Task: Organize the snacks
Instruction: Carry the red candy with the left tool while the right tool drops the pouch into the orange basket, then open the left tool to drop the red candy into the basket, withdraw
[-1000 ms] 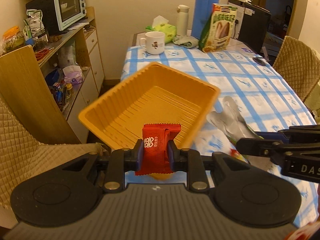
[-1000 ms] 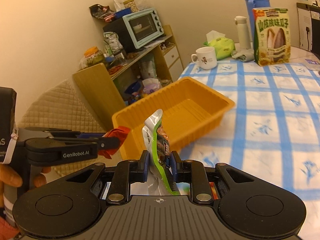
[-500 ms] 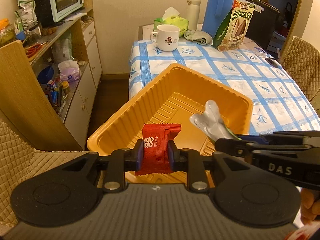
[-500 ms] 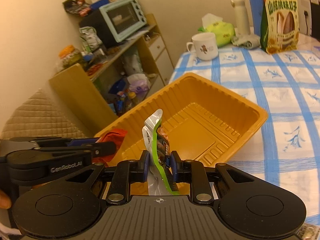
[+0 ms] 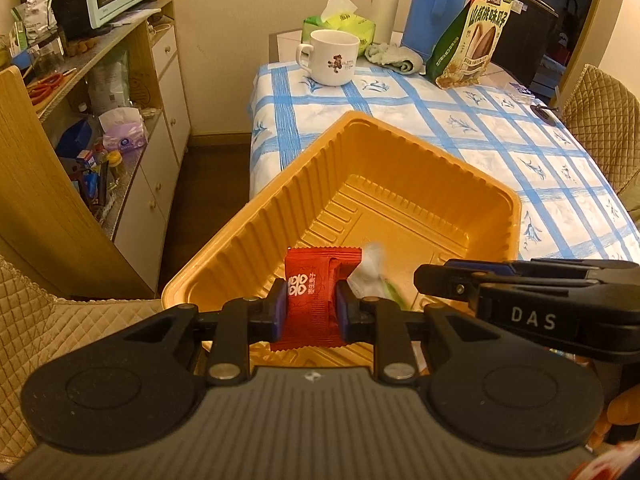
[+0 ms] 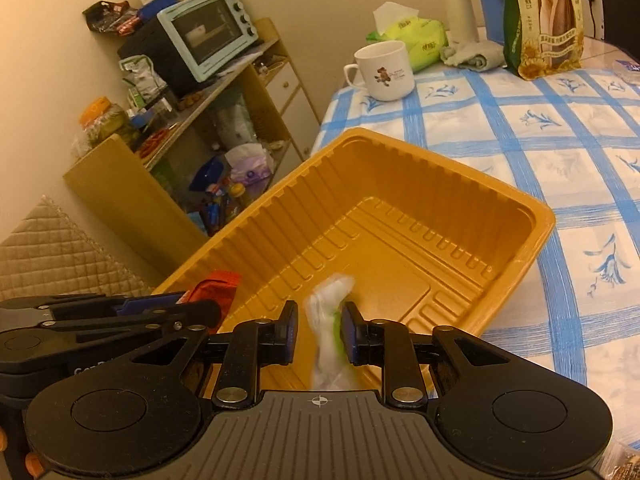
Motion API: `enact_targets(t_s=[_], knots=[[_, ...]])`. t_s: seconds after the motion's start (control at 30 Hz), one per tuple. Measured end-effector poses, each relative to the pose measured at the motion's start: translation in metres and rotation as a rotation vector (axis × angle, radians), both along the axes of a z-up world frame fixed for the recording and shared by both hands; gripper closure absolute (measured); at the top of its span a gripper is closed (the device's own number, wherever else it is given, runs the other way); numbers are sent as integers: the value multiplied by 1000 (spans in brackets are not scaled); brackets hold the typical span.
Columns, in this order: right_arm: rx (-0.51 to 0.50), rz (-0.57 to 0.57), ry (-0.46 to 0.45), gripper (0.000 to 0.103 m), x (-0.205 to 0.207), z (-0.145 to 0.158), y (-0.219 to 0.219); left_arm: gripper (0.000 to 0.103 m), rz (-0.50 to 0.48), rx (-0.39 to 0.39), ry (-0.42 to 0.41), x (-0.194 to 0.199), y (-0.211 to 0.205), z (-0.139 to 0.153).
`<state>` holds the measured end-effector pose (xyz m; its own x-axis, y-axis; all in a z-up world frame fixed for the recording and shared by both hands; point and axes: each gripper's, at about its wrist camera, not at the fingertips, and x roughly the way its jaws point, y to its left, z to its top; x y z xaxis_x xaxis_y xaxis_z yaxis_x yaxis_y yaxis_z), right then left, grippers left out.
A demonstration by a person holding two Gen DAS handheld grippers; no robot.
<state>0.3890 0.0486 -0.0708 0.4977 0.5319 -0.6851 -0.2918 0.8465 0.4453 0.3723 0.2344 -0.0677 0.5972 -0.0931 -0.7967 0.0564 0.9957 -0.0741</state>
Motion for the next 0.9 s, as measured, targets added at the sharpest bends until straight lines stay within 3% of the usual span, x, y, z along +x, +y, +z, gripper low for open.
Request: enact_targets(t_s=[0.47,0.67,0.9], knots=[[-47,-3,-6,63,-6,3,-6,79,-31,3,-7,7,-3,-4],[-61,0,-44,41,-13,10,-10,65,-45,21,-21,0,-5,-1],[-79,39,-86,31,-35,22,-17,53,-32,30,-32,-28,-6,13]])
